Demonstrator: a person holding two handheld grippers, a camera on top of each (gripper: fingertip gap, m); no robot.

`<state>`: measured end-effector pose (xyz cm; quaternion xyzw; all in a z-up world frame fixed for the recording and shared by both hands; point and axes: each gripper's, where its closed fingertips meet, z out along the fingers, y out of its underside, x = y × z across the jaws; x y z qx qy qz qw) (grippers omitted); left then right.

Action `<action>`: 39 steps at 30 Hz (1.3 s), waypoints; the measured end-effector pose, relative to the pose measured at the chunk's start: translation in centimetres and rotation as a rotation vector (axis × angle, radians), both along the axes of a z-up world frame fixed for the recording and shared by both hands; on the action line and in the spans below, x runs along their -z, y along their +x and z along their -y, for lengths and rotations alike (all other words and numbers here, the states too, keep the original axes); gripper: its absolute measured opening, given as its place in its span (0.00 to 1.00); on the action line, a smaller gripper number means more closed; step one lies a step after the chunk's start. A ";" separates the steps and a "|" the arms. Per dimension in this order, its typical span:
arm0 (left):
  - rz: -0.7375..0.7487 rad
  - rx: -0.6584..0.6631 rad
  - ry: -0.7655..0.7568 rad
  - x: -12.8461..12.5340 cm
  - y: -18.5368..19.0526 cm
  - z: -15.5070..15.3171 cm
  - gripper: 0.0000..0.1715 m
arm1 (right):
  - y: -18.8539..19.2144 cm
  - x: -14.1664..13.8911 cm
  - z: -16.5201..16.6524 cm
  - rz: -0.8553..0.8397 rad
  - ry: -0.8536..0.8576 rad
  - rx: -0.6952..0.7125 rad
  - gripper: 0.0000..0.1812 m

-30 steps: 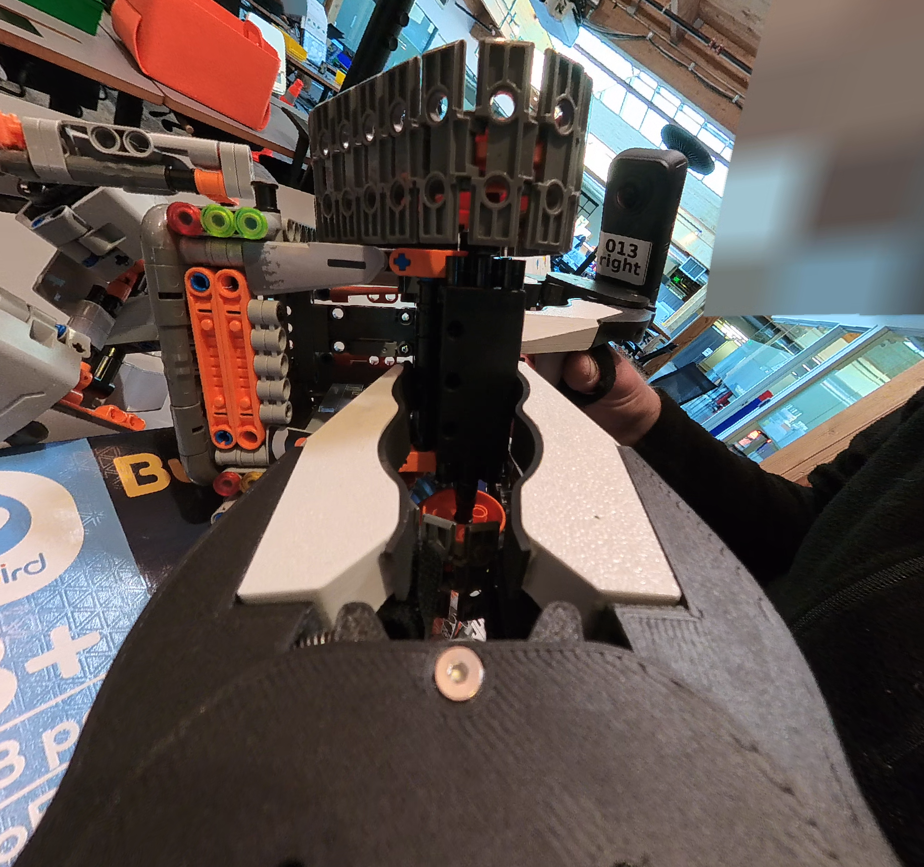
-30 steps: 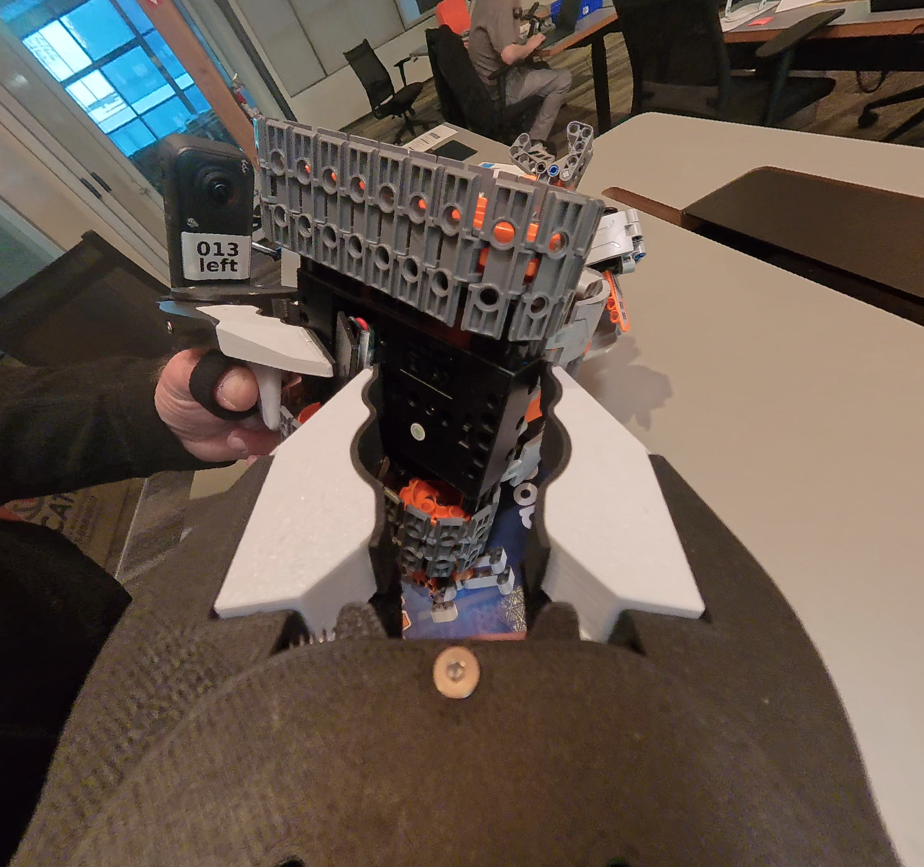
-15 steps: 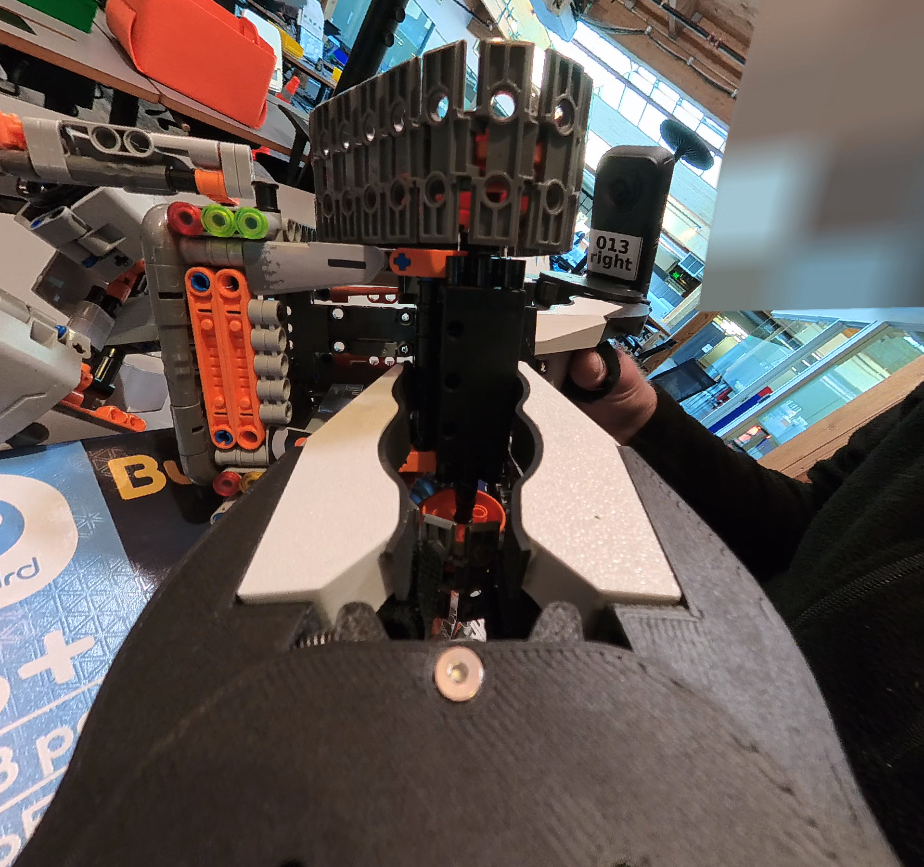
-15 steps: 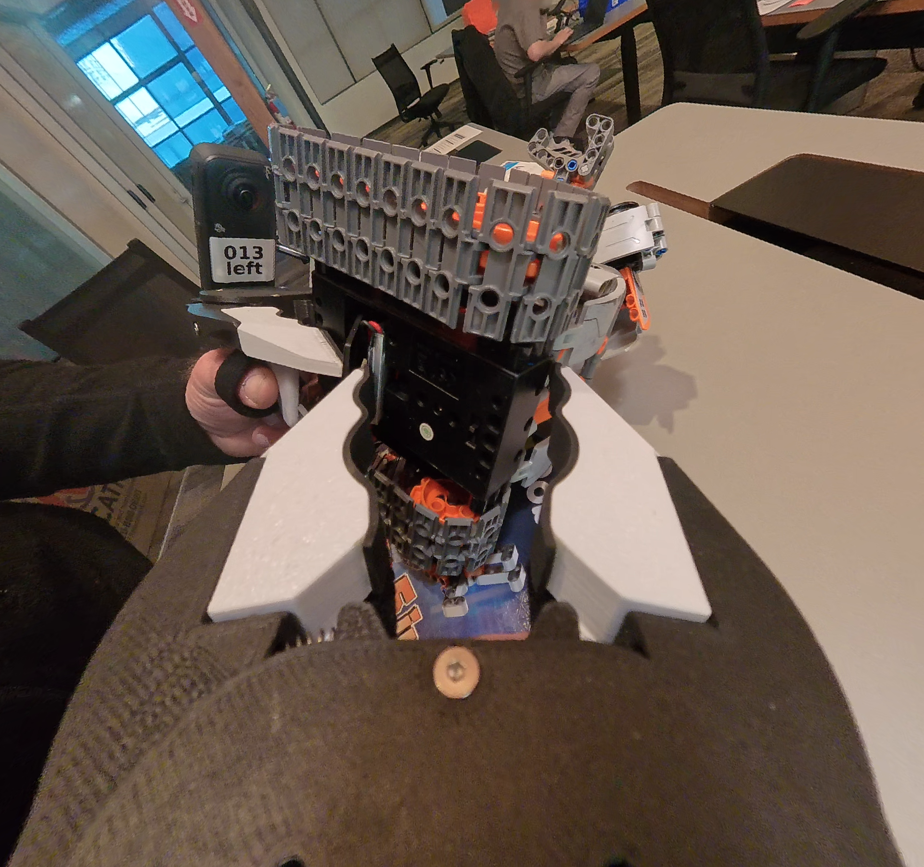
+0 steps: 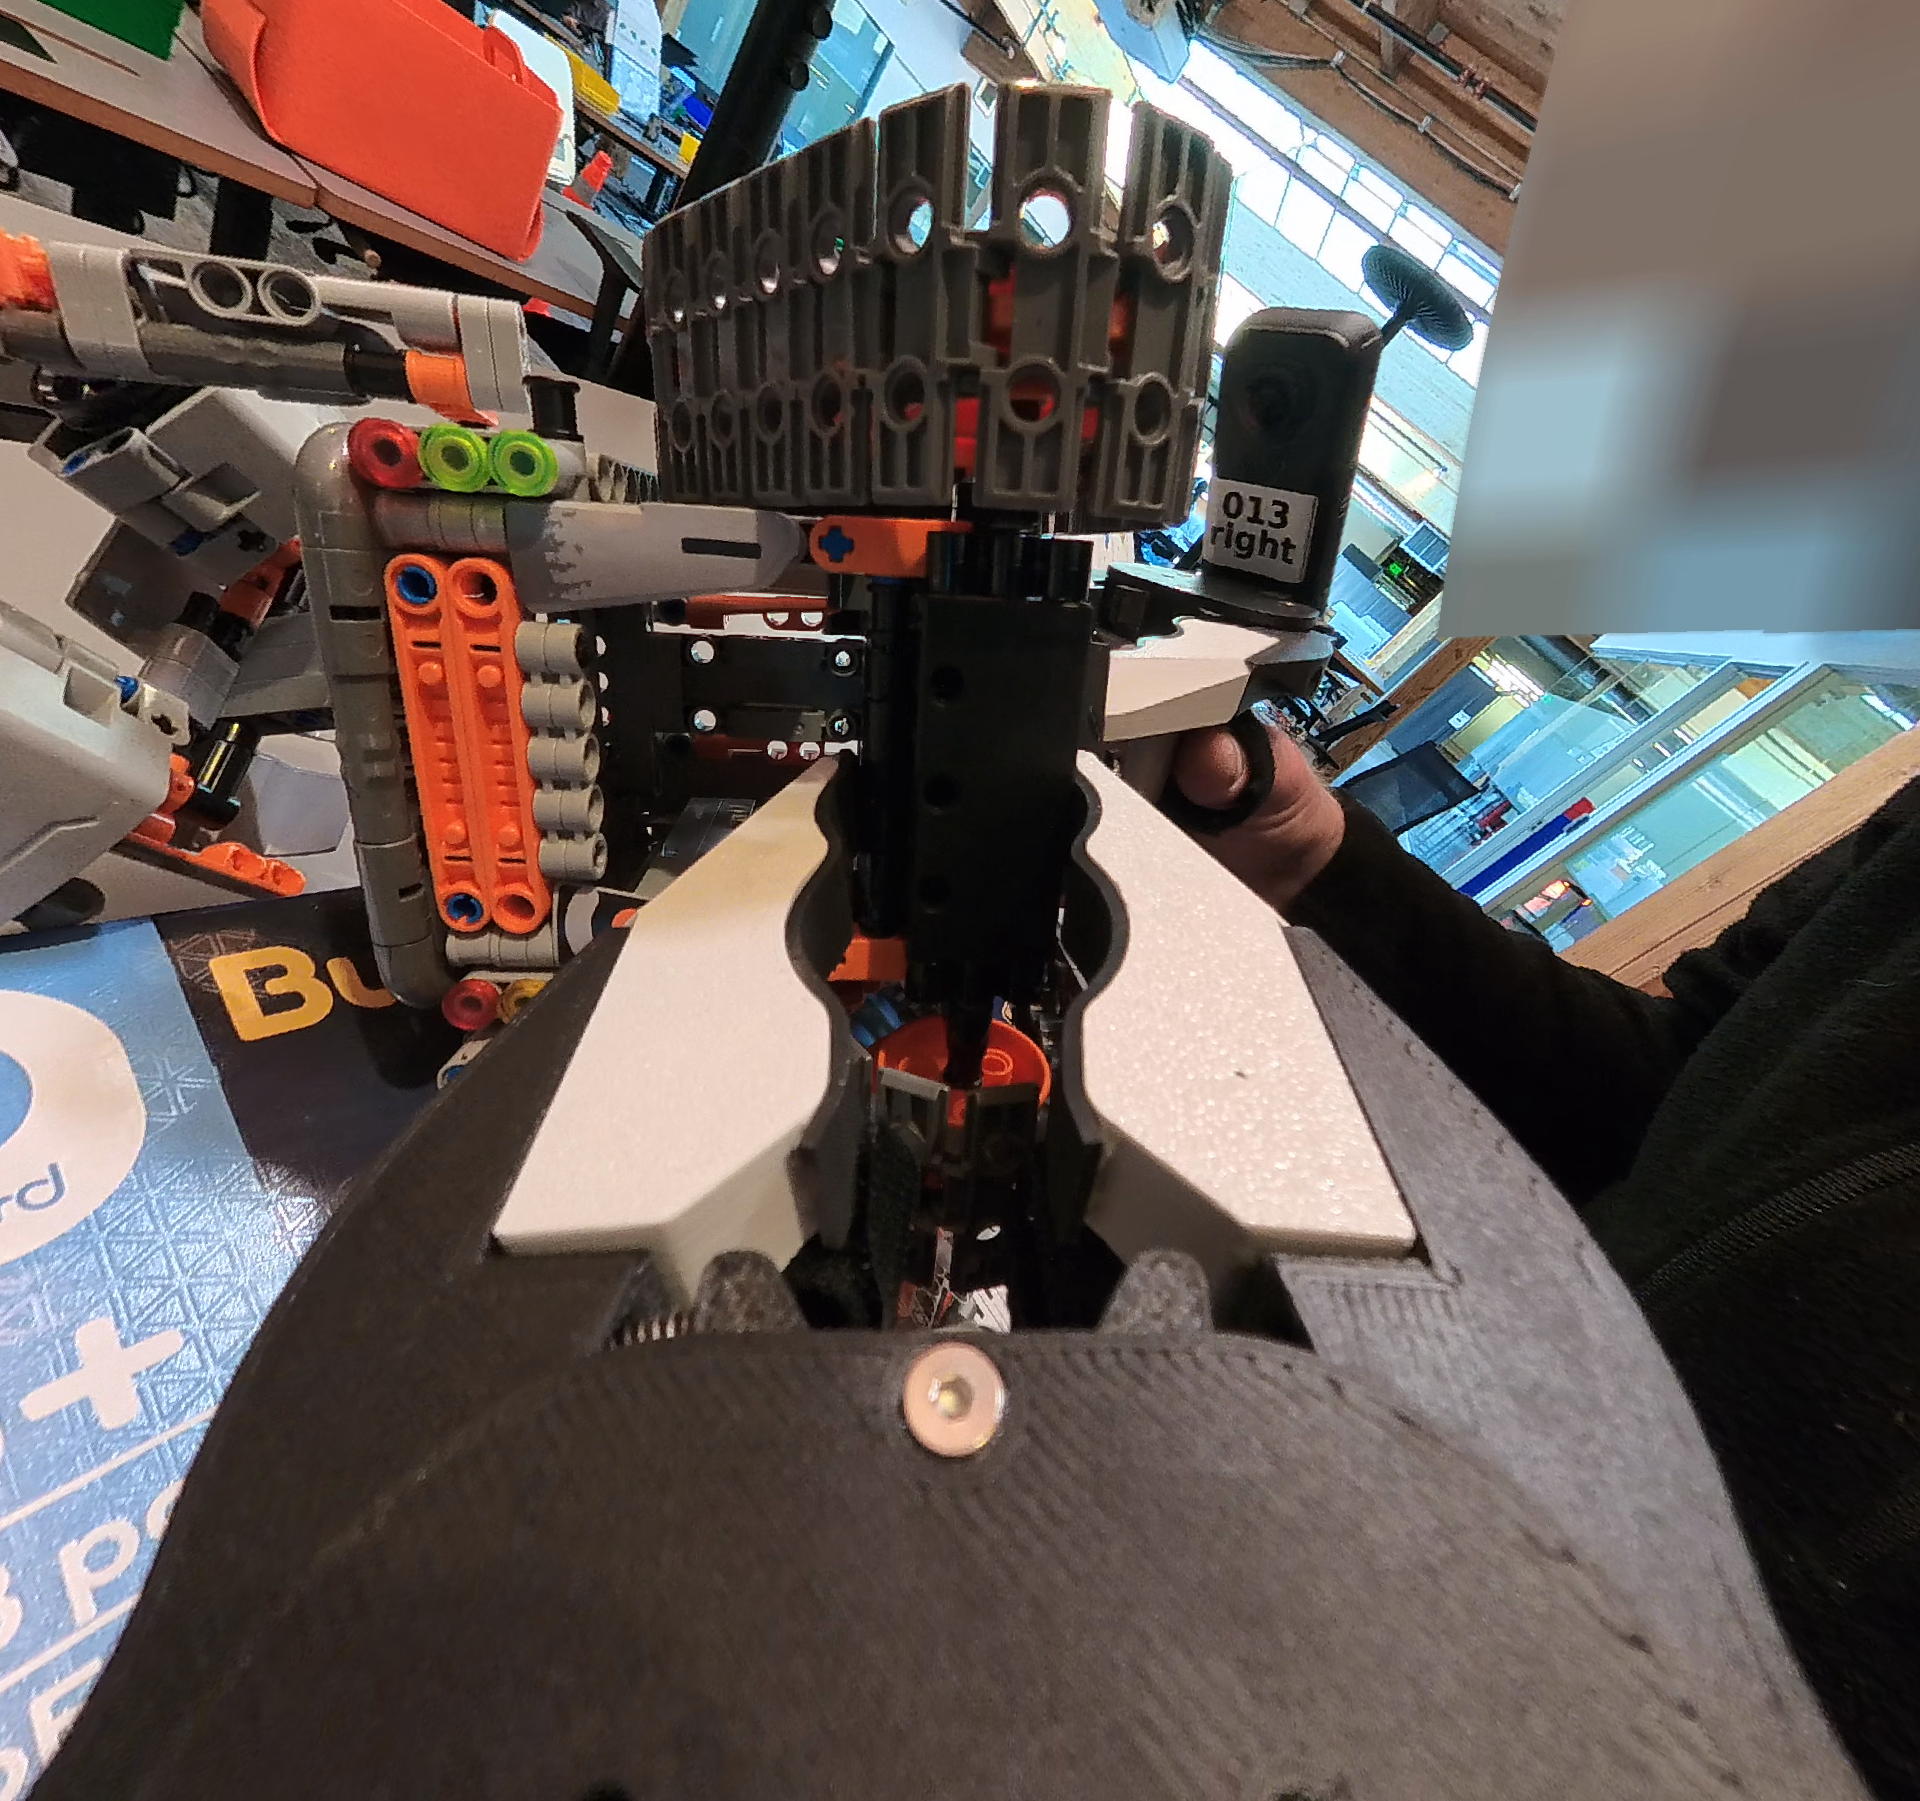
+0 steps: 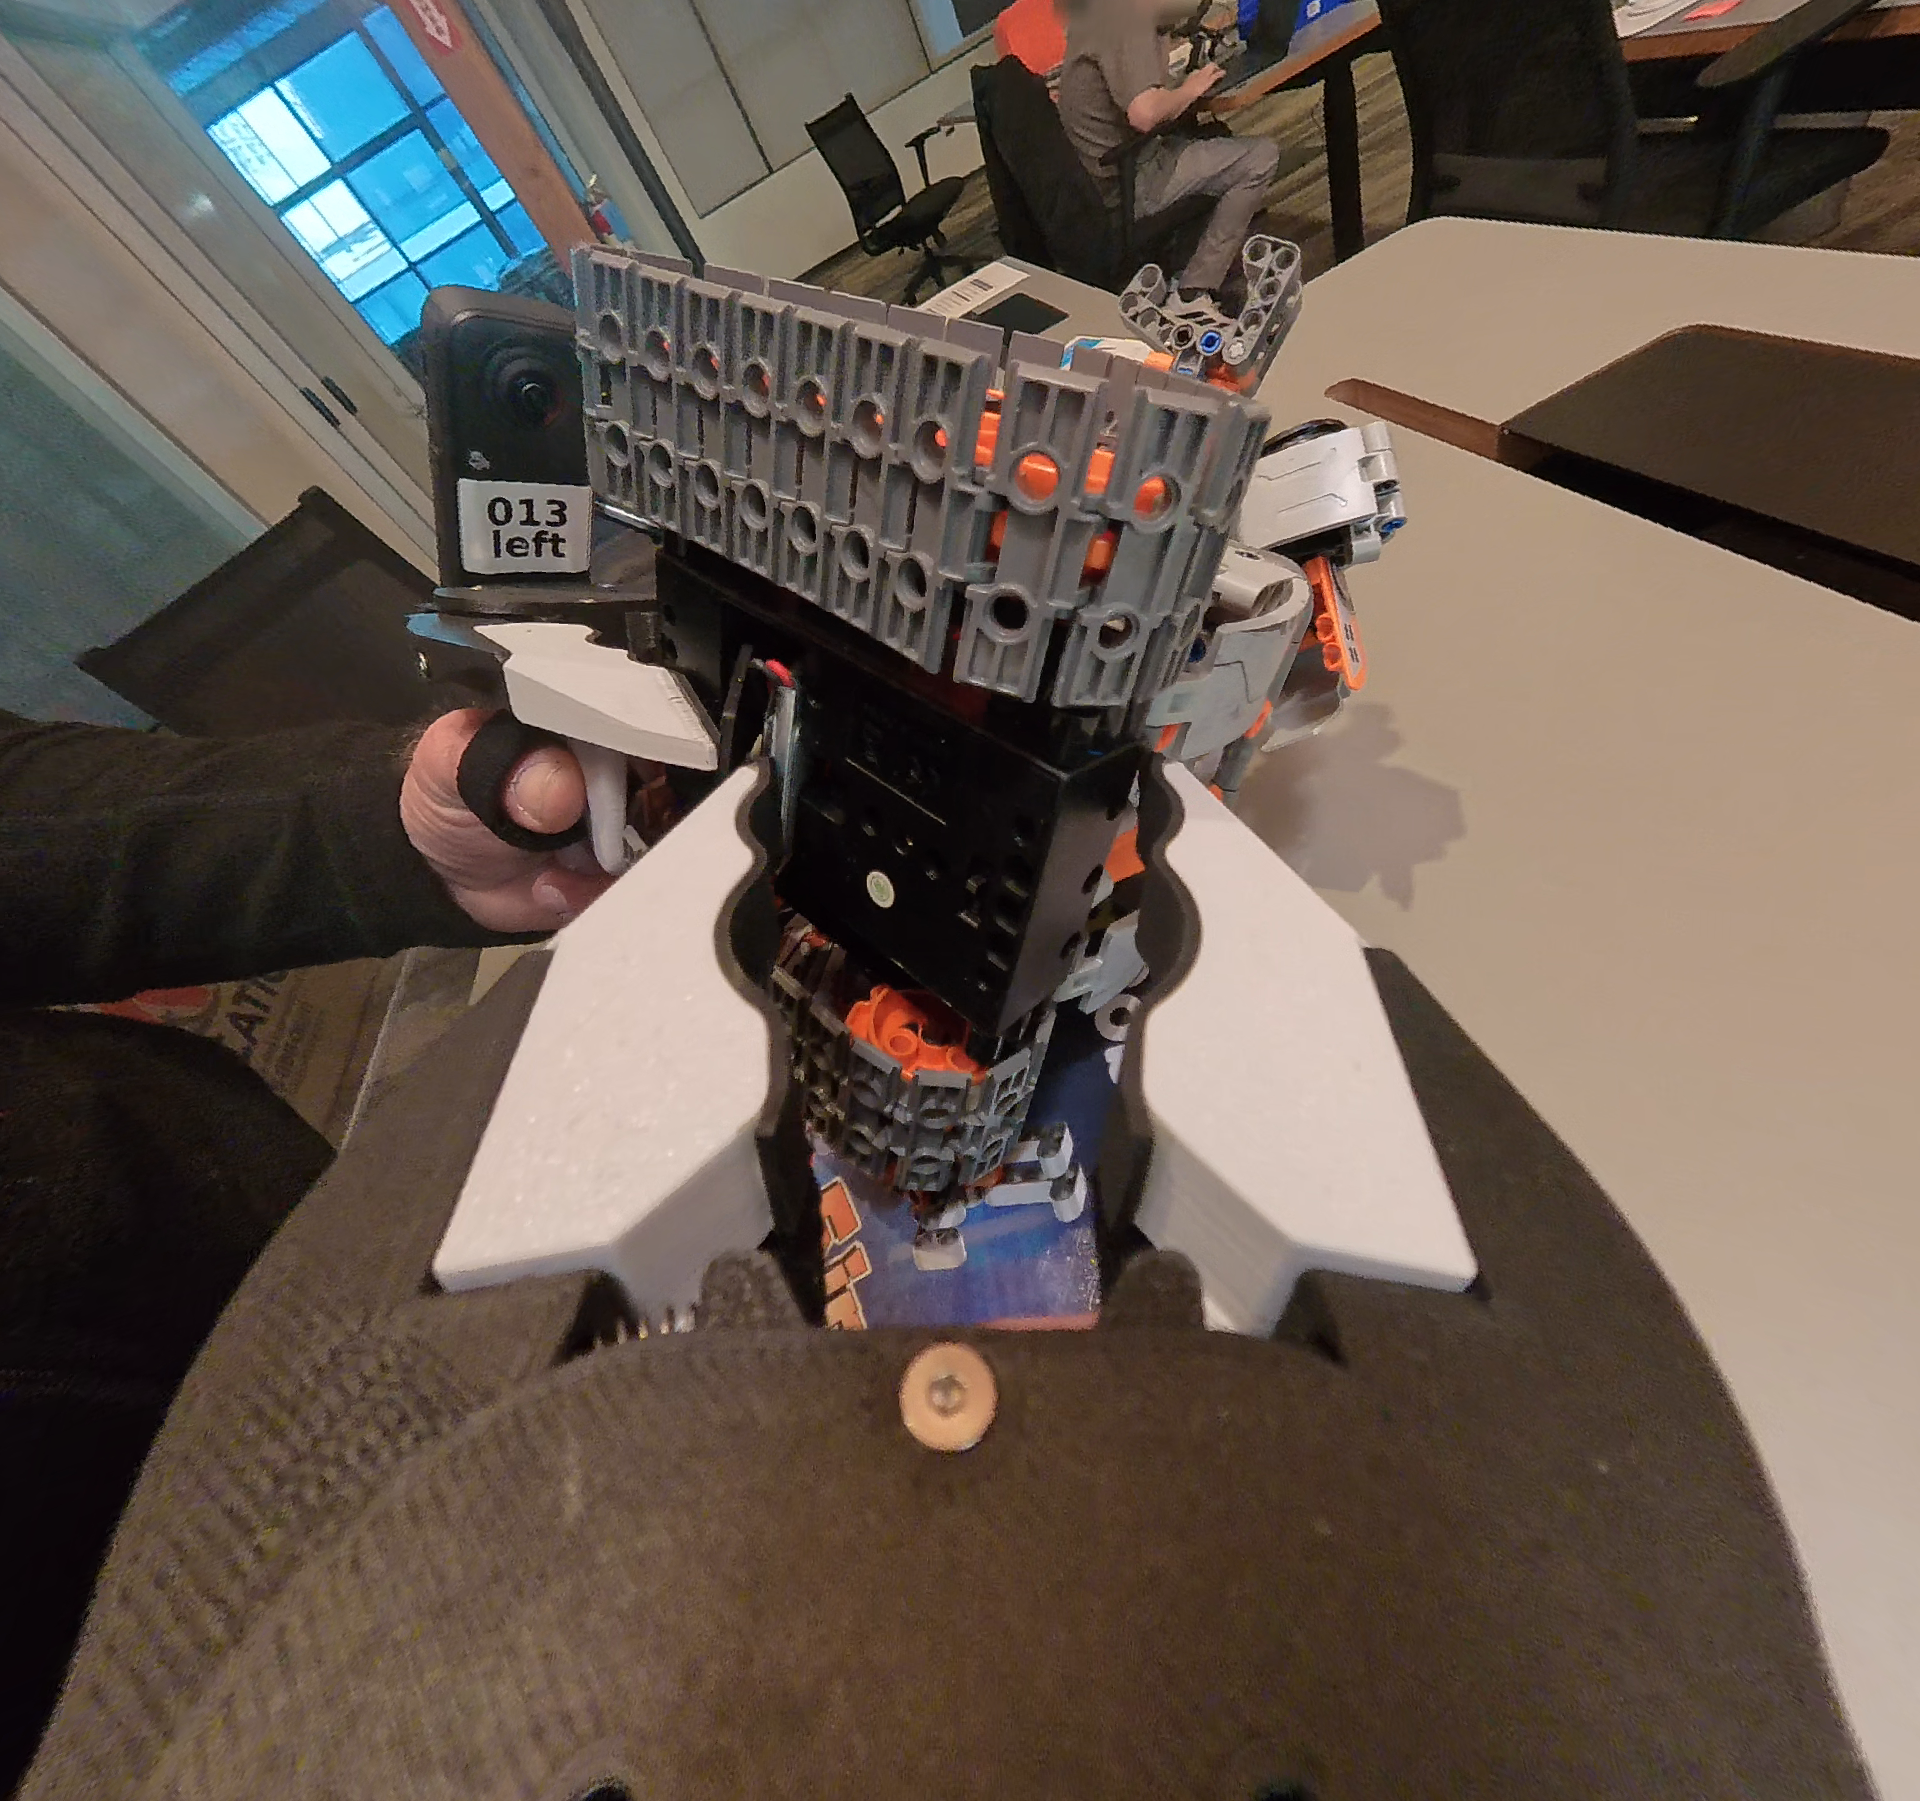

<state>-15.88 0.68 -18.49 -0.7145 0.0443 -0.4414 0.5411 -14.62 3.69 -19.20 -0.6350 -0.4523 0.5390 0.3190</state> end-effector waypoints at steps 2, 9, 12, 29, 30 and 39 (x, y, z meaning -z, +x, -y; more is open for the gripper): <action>0.000 -0.001 0.000 0.0 0.0 0.0 0.20 | -0.1 0.0 0.0 0.003 0.007 0.005 0.37; -0.009 -0.004 0.001 0.1 0.0 0.0 0.20 | -0.2 0.4 -0.2 0.028 0.052 0.031 0.35; -0.014 -0.007 0.002 0.1 0.0 0.0 0.20 | -0.4 0.7 -0.4 0.040 0.066 0.054 0.33; 0.007 0.000 -0.001 0.0 0.1 -0.1 0.20 | 0.0 0.0 0.2 -0.034 -0.036 -0.029 0.39; 0.007 0.001 -0.002 0.0 0.1 -0.1 0.20 | 0.0 0.0 0.2 -0.035 -0.036 -0.028 0.39; 0.003 -0.009 -0.002 -0.1 0.1 -0.1 0.20 | -0.3 0.1 0.2 -0.017 -0.025 -0.003 0.41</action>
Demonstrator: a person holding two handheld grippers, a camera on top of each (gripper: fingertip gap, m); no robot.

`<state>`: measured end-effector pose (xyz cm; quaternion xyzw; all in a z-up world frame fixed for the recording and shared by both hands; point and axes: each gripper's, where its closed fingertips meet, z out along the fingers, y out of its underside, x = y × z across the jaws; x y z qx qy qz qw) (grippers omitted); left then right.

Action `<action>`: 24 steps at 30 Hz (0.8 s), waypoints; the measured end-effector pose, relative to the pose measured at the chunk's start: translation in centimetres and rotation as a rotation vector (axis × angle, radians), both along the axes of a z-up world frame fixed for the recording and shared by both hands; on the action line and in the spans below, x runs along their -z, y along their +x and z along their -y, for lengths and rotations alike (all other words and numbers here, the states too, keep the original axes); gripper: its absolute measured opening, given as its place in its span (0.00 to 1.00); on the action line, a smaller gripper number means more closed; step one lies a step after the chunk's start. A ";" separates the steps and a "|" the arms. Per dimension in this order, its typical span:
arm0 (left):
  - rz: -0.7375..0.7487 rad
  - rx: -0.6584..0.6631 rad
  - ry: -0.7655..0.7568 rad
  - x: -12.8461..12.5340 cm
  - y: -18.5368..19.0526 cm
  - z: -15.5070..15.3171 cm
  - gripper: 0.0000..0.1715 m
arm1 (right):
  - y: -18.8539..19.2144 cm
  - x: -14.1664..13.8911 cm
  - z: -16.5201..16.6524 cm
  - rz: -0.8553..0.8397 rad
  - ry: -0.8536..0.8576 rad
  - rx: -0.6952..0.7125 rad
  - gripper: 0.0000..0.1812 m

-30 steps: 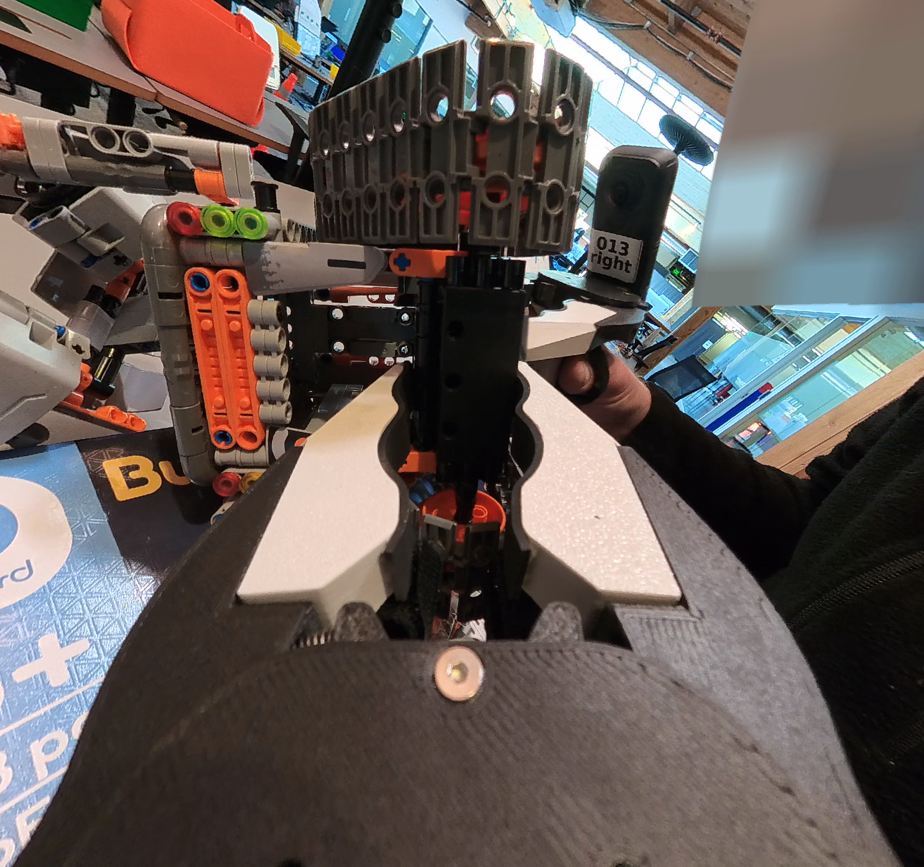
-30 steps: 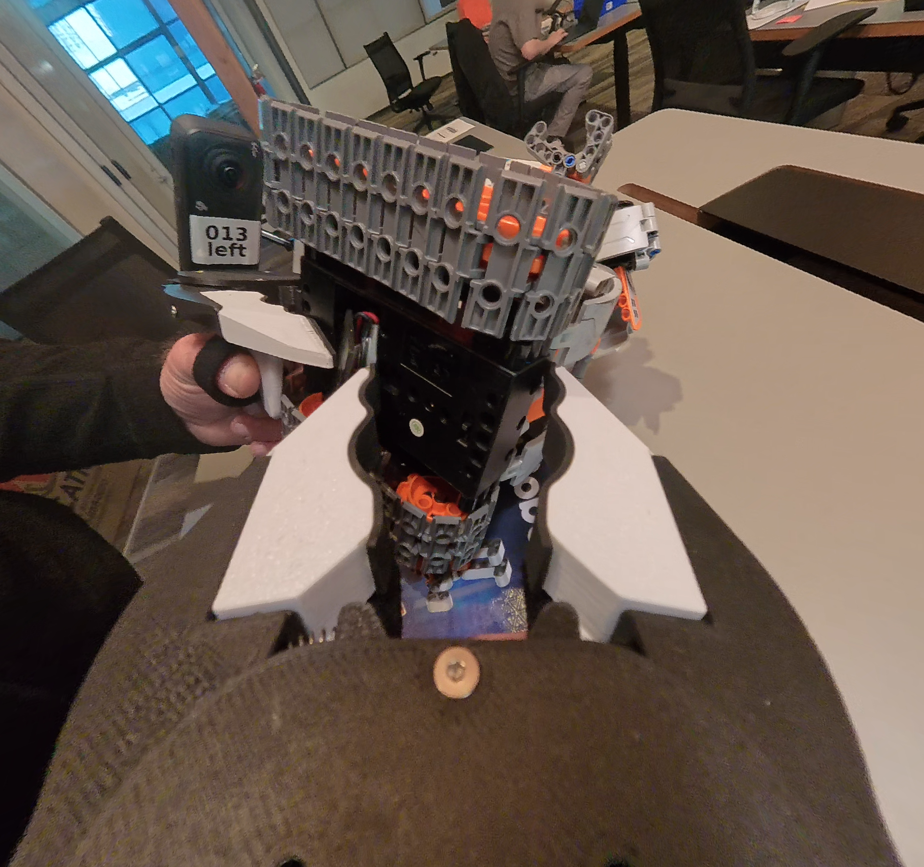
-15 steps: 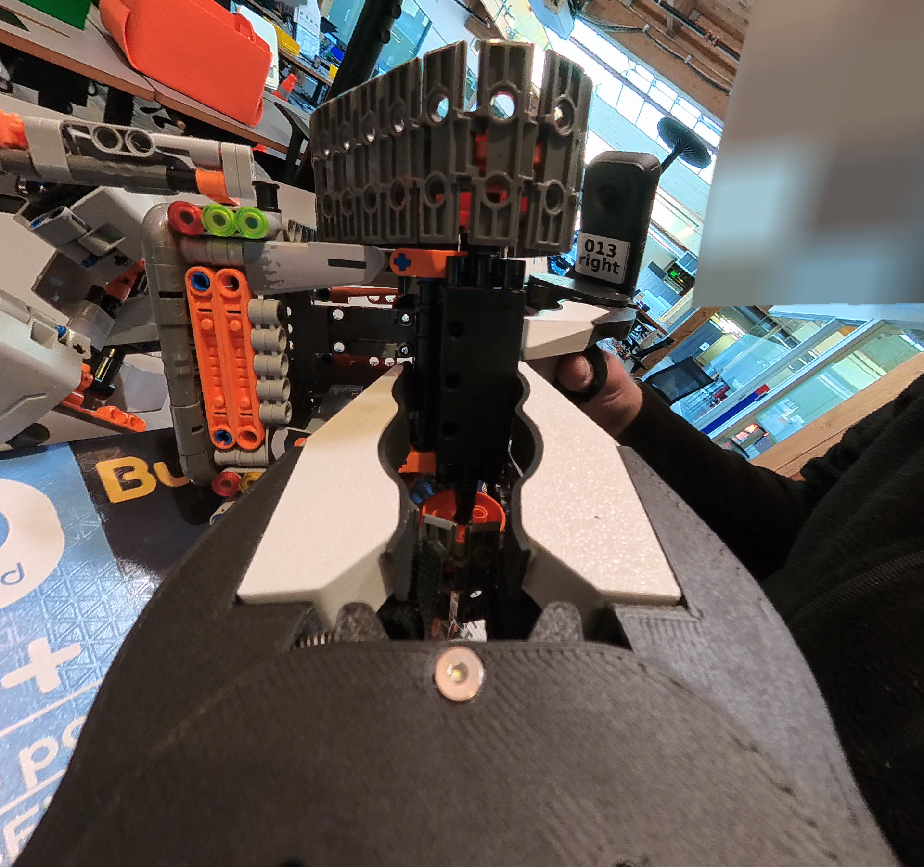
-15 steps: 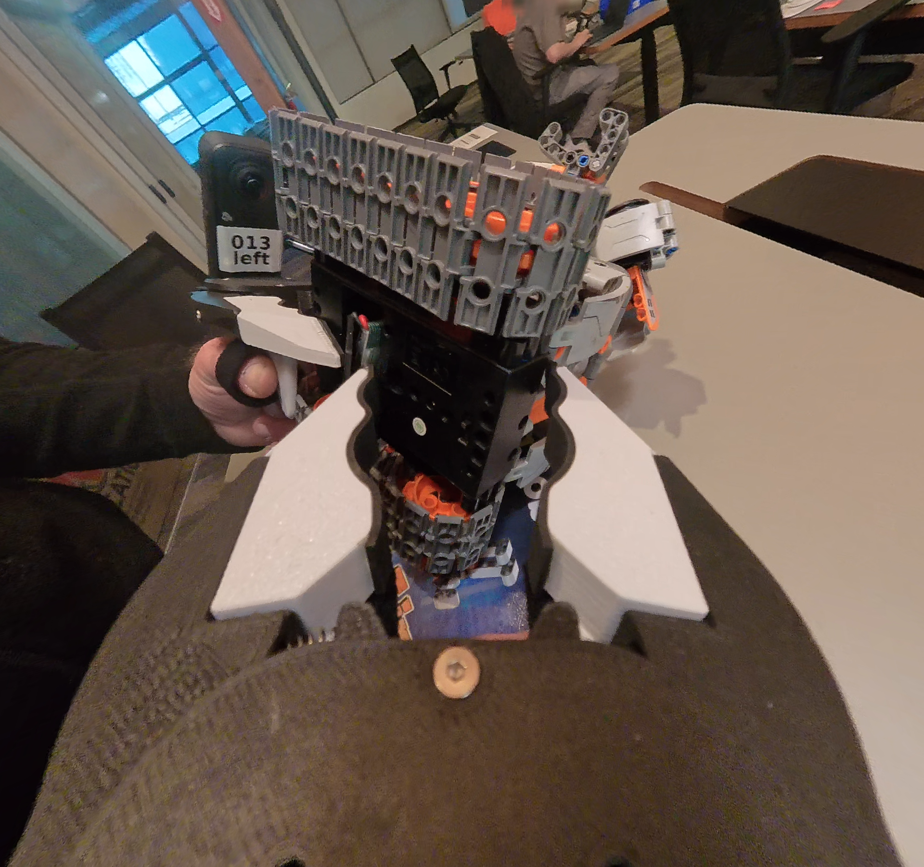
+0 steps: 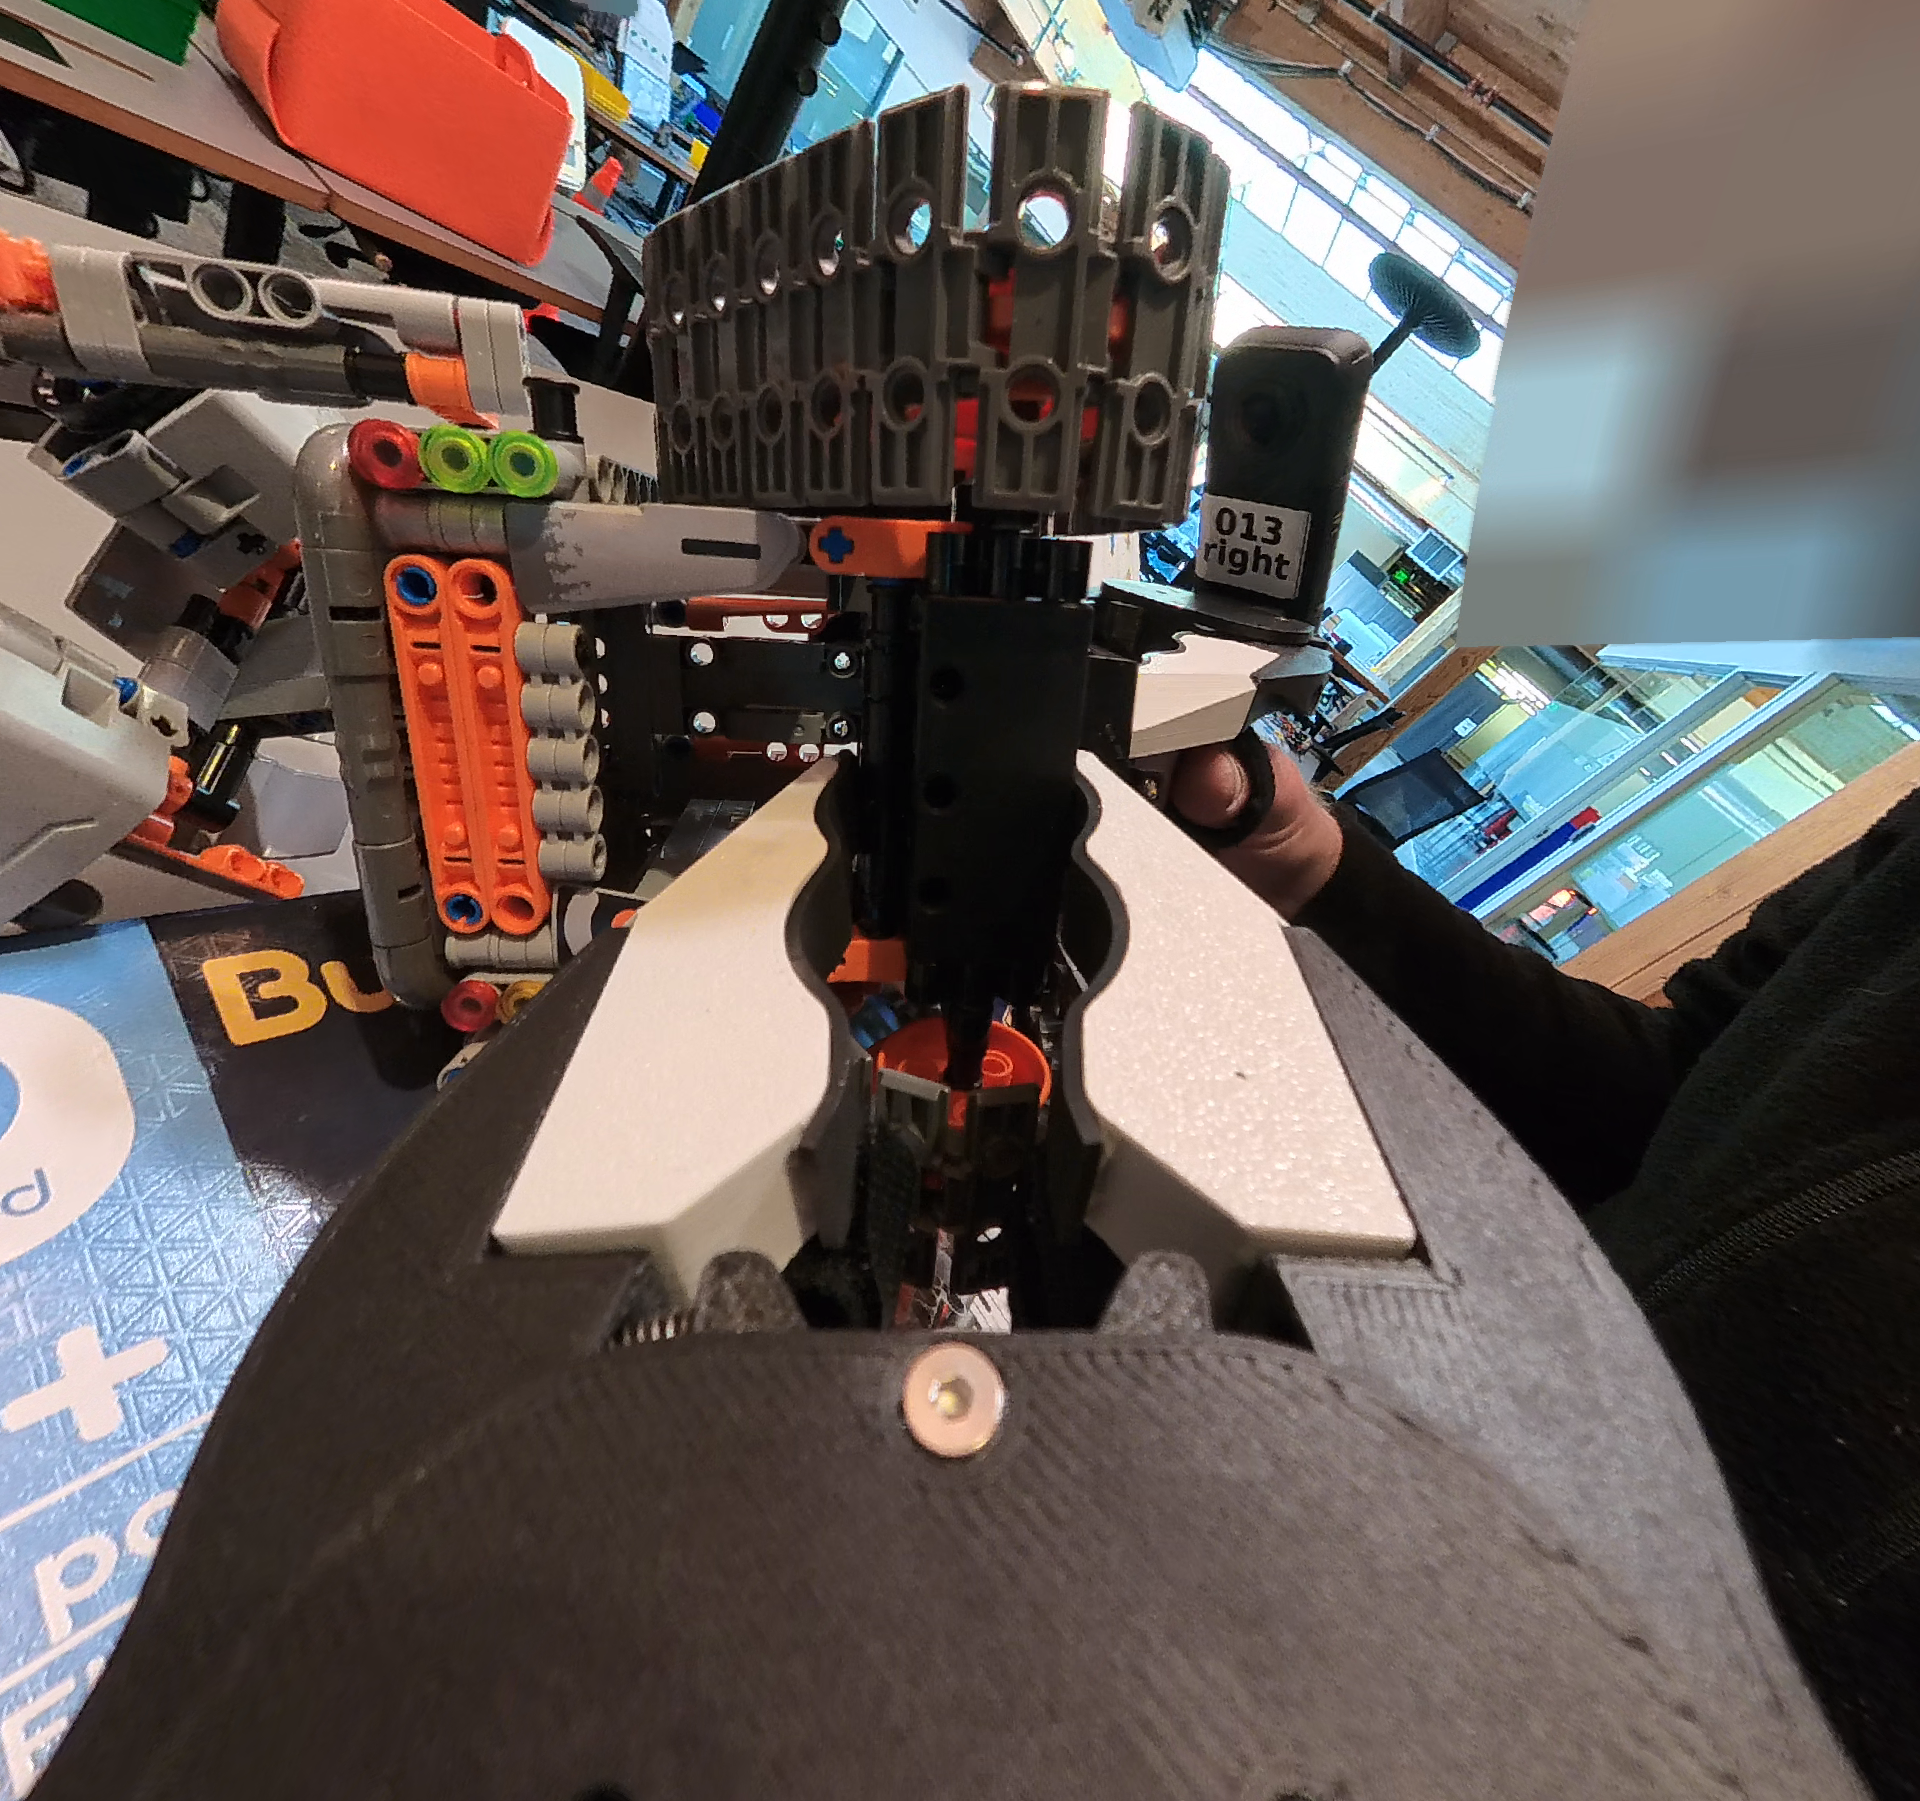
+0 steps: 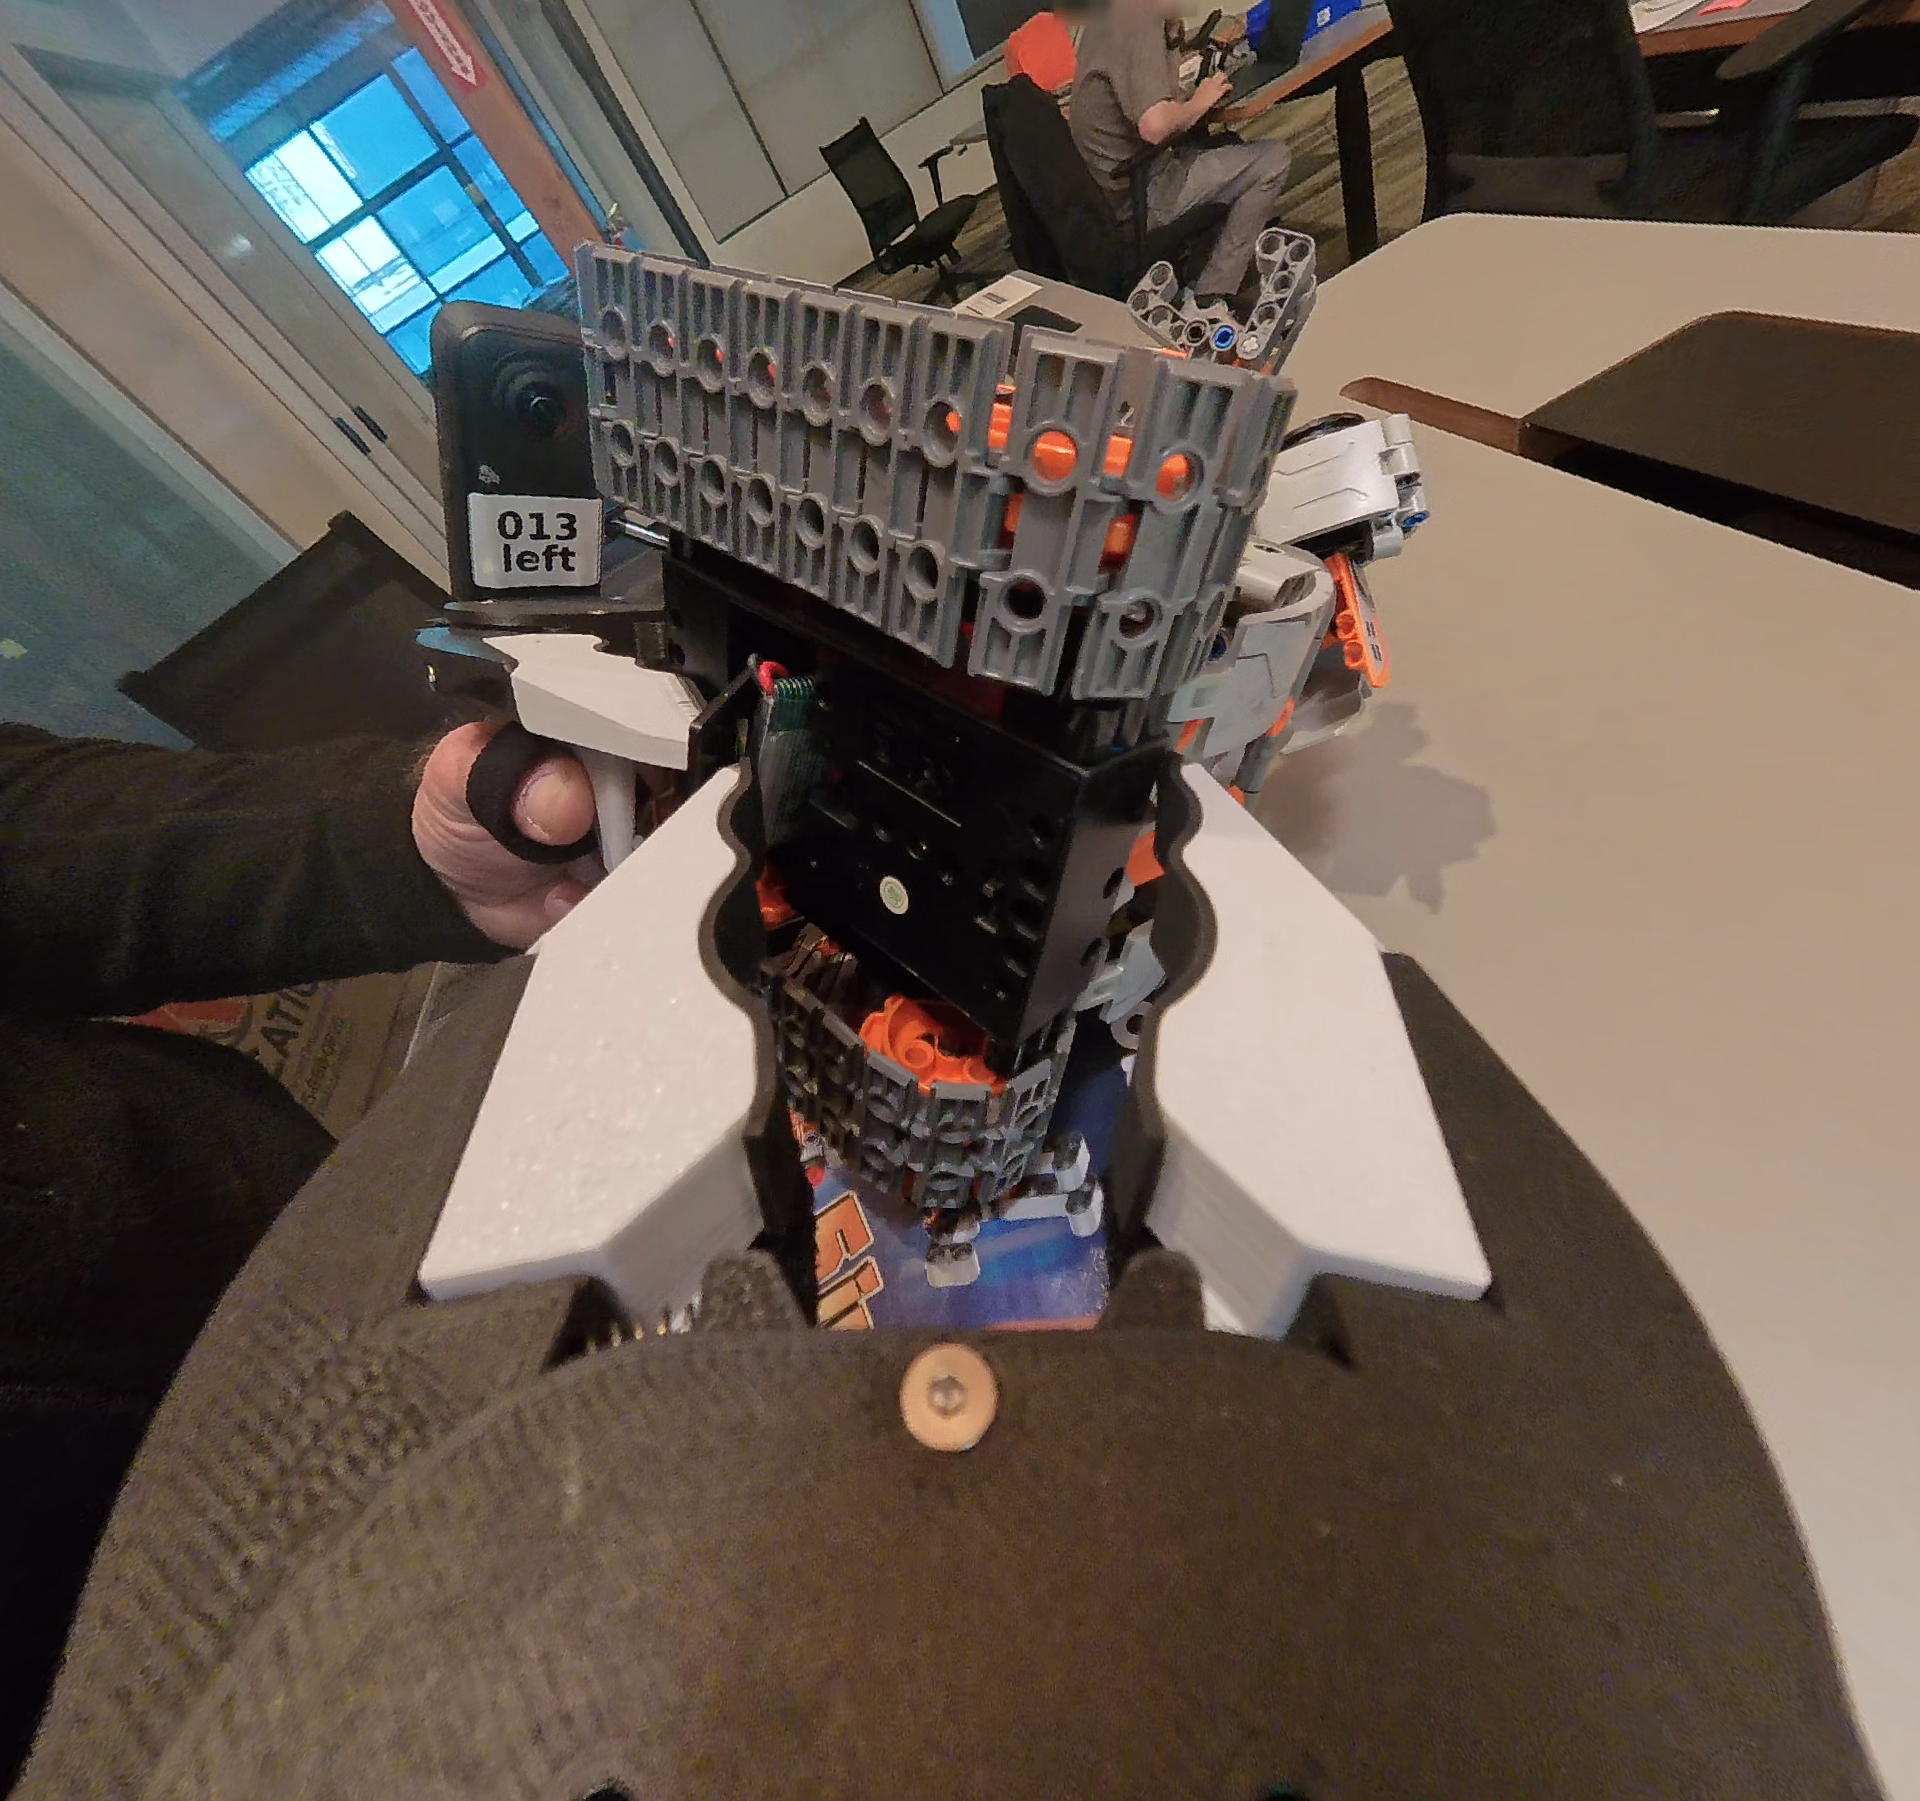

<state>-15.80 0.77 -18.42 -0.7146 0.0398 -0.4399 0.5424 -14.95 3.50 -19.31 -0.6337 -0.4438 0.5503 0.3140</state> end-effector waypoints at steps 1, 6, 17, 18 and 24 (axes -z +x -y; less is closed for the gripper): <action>0.000 0.000 0.000 0.0 0.0 0.0 0.20 | 0.0 0.0 0.0 0.001 0.001 0.000 0.41; 0.001 -0.001 -0.001 0.0 0.0 0.0 0.20 | 0.0 0.0 0.0 0.005 0.004 0.003 0.41; 0.007 -0.006 0.000 -0.1 0.0 0.1 0.21 | -0.3 0.0 -0.1 0.010 -0.006 0.025 0.42; 0.009 -0.008 0.000 -0.1 0.0 0.1 0.21 | -0.4 0.0 -0.1 0.009 -0.010 0.027 0.42; 0.016 -0.007 -0.001 -0.2 0.0 0.1 0.21 | -0.5 0.0 -0.1 -0.001 -0.030 0.022 0.43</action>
